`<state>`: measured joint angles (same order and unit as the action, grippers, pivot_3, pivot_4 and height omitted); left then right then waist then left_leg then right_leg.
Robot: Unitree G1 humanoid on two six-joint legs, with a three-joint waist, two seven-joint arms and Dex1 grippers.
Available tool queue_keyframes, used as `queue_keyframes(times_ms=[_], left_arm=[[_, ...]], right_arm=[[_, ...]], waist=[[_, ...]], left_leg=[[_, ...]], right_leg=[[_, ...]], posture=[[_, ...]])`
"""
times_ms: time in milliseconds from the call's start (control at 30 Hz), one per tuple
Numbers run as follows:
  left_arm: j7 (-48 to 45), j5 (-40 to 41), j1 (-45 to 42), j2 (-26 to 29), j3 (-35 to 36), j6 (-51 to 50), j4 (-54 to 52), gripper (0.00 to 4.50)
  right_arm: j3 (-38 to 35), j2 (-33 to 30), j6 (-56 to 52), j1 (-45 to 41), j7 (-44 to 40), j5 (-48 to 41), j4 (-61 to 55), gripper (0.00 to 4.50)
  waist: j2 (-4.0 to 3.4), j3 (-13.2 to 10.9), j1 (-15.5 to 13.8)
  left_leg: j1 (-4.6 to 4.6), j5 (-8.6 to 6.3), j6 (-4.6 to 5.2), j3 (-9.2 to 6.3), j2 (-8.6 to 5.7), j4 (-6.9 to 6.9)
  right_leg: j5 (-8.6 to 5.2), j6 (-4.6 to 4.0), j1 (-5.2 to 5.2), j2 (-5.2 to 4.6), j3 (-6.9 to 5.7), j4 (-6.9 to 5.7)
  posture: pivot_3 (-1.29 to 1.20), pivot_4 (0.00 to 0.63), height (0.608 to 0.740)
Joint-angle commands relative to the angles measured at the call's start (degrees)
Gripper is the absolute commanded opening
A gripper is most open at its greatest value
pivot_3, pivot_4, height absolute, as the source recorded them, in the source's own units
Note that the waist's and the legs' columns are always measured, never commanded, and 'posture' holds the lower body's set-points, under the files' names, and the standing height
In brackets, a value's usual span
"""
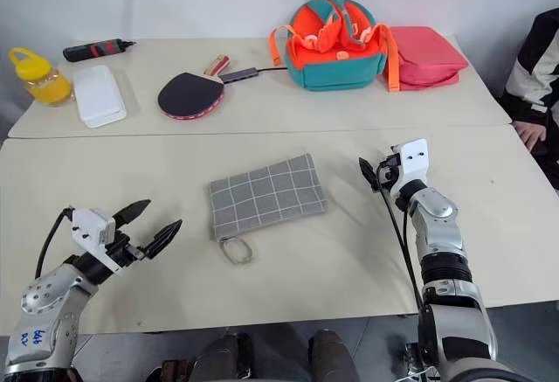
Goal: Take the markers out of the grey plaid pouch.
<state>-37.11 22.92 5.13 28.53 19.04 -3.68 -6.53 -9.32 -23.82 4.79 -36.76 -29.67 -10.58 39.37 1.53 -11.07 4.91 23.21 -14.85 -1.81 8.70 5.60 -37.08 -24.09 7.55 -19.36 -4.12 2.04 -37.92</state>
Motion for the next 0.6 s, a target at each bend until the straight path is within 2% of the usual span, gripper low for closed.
queue_keyframes(times_ms=[33,133,367,500,600], left_arm=[[-0.12,0.05,-0.22,0.2,0.04,0.82,-1.58,4.48],[1.03,-3.43,0.01,0.15,-0.57,4.3,-2.18,4.48],[-0.73,-1.25,-0.02,-0.04,-0.63,3.76,-2.18,4.48],[-1.31,-0.54,-0.03,0.03,-0.32,4.08,-2.23,4.5],[-1.79,-1.02,-0.24,0.29,-0.5,5.26,-1.72,4.5]], right_arm=[[-0.84,-0.79,0.97,0.13,0.21,-0.21,-2.97,4.5],[-0.42,-0.81,1.05,0.46,0.33,0.38,-3.19,4.5],[-0.49,0.02,0.88,0.23,-0.38,-0.46,-4.99,4.5],[1.28,1.88,-2.03,0.97,-4.0,-3.0,-12.08,3.69],[3.82,5.88,-6.41,2.0,-4.99,-5.48,-20.55,2.57]], waist=[[0.0,0.0,0.01],[0.0,0.0,-0.04],[0.0,0.0,0.02],[0.0,0.0,0.04],[0.0,0.0,0.1]], left_leg=[[0.0,0.0,0.0,0.03,0.01,0.0],[0.0,0.0,0.0,0.07,0.02,0.0],[0.0,-0.01,-0.01,0.13,0.05,0.01],[0.0,-0.01,-0.02,0.17,0.07,0.01],[0.0,-0.03,-0.05,0.19,0.15,0.01]], right_leg=[[0.0,0.0,-0.02,0.0,0.02,-0.01],[0.0,0.0,-0.05,0.01,0.05,0.0],[0.0,0.0,-0.11,0.03,0.11,-0.02],[0.0,0.0,-0.14,0.04,0.15,-0.04],[0.0,0.0,-0.17,0.13,0.19,-0.06]], posture=[[0.0,0.15,0.74],[0.0,0.15,0.74],[0.0,0.15,0.74],[0.0,0.15,0.74],[0.0,0.15,0.74]])
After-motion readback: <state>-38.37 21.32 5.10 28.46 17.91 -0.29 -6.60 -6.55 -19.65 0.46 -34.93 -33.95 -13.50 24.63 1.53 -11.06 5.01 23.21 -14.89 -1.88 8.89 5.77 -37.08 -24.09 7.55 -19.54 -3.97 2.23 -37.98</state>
